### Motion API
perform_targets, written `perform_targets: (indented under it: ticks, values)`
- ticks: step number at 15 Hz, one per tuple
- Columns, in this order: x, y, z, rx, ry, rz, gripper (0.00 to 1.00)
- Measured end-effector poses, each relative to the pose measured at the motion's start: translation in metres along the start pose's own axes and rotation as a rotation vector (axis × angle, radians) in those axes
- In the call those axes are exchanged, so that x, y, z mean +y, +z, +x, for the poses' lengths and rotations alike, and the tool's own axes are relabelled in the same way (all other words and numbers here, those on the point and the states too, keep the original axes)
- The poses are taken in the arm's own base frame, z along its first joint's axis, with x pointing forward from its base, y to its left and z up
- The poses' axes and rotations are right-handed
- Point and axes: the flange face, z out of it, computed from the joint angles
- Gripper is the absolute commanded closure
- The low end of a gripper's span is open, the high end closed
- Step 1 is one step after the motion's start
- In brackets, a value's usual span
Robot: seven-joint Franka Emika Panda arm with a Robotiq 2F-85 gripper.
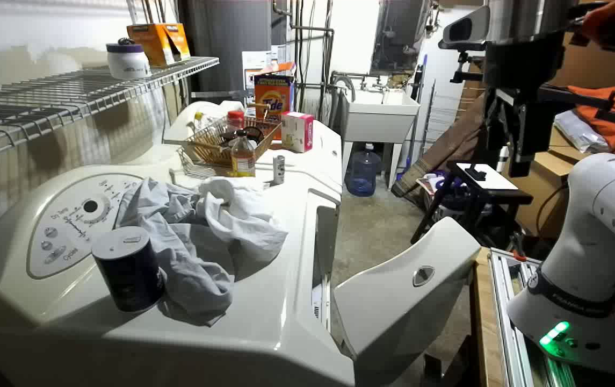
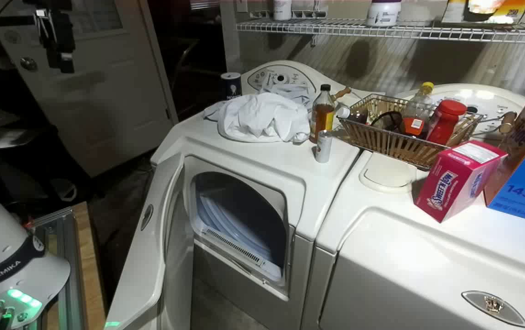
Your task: Close the door of the device
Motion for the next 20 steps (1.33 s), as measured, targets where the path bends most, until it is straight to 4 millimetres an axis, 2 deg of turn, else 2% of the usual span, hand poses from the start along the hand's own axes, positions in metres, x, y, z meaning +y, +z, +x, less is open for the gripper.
perform_targets:
  ticks: [15,17,20]
  values:
    - [0.001,0.0,0.0,0.0,0.001,0.001,0.0]
    - [0.008,0.0,0.0,-0.013,0.024,0.011,0.0]
    - [0.038,0.003,-0.001,-0.063,0.111,0.053,0.0]
